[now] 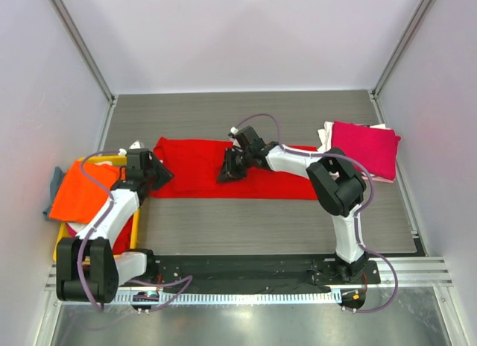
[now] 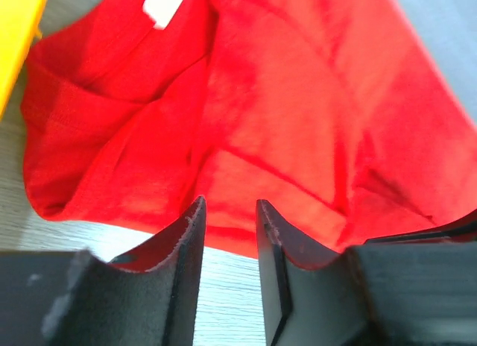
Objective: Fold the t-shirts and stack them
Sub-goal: Fold the tshirt
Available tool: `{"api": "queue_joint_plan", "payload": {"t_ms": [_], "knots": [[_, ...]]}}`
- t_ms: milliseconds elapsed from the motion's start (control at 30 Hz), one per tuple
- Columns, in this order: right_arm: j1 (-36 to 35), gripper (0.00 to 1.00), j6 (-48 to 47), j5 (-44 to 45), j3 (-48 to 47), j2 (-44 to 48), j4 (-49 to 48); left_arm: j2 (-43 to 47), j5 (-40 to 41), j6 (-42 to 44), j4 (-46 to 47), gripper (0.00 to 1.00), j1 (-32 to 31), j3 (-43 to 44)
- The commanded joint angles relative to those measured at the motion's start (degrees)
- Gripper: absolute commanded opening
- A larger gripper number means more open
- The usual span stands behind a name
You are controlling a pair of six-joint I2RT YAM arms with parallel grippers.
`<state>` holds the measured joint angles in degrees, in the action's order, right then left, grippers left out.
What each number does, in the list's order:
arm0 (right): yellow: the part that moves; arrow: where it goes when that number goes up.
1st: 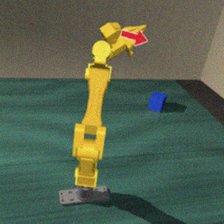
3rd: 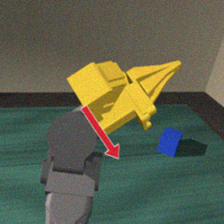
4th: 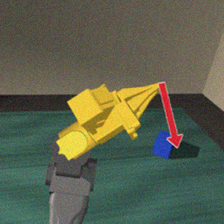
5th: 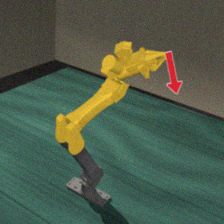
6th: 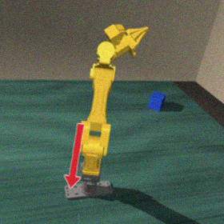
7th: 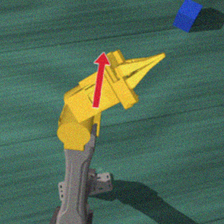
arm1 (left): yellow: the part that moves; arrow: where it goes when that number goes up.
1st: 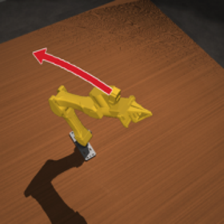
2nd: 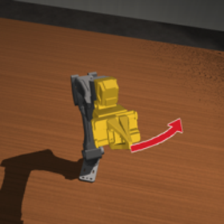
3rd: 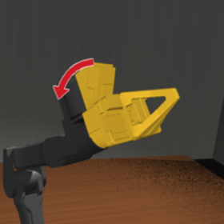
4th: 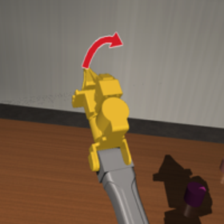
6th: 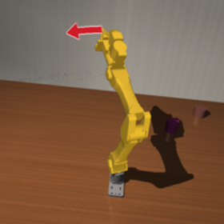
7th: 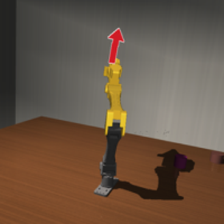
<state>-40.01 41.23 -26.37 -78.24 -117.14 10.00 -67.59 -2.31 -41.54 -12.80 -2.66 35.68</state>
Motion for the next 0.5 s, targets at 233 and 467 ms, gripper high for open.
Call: {"api": "queue_joint_plan", "payload": {"t_ms": [233, 467], "knots": [[-2.09, 0.01, 0.51, -1.75, -7.19, -1.94, 0.55, -4.64, -4.37, -3.55, 3.12, 0.01, -1.65, 1.41], [-1.56, 0.01, 1.74, 0.09, -7.72, -5.37, 0.11, -12.02, -4.55, -3.99, 6.21, 0.0, -1.65, 0.44]]}}
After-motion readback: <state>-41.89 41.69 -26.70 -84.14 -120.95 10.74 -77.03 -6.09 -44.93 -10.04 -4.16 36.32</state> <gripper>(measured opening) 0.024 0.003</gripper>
